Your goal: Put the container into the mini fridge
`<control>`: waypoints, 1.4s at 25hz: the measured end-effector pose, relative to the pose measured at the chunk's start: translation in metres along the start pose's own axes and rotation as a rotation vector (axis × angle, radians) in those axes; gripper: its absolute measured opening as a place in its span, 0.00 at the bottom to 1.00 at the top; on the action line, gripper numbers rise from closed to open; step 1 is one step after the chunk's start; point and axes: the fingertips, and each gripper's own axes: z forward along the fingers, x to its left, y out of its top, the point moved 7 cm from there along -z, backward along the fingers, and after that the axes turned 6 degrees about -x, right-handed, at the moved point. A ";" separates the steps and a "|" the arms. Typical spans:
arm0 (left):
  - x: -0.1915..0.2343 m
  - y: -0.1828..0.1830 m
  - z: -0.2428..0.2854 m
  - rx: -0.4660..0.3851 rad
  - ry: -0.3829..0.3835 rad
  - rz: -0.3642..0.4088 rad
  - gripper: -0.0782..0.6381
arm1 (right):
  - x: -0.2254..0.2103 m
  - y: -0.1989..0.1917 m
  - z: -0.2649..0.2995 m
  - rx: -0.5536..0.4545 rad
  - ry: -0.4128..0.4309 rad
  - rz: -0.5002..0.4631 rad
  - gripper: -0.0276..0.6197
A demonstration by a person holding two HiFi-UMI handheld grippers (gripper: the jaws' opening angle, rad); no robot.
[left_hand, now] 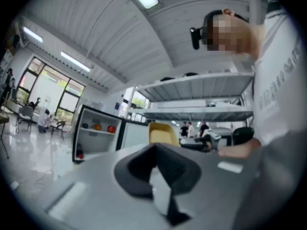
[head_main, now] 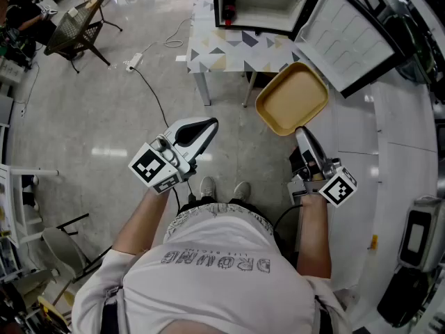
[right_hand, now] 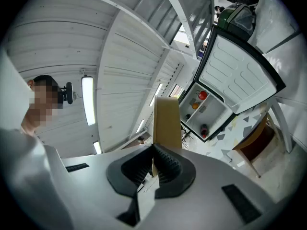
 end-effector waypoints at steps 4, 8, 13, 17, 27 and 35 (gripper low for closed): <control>-0.001 -0.003 0.004 0.001 0.001 -0.002 0.12 | -0.005 0.002 -0.001 0.003 -0.004 -0.002 0.06; -0.003 -0.004 0.010 0.001 0.000 -0.004 0.12 | -0.008 0.005 -0.002 0.005 -0.001 0.005 0.06; -0.007 -0.005 0.018 0.003 0.001 0.001 0.12 | -0.010 0.010 -0.002 0.014 -0.007 -0.002 0.06; -0.012 -0.008 0.025 0.006 0.006 0.000 0.12 | -0.015 0.014 -0.006 0.014 -0.004 0.002 0.06; -0.028 -0.016 0.053 0.006 0.024 0.016 0.12 | -0.037 0.035 -0.022 0.021 0.014 0.011 0.06; -0.036 -0.020 0.071 0.005 0.042 0.032 0.12 | -0.057 0.052 -0.032 0.023 0.022 0.016 0.06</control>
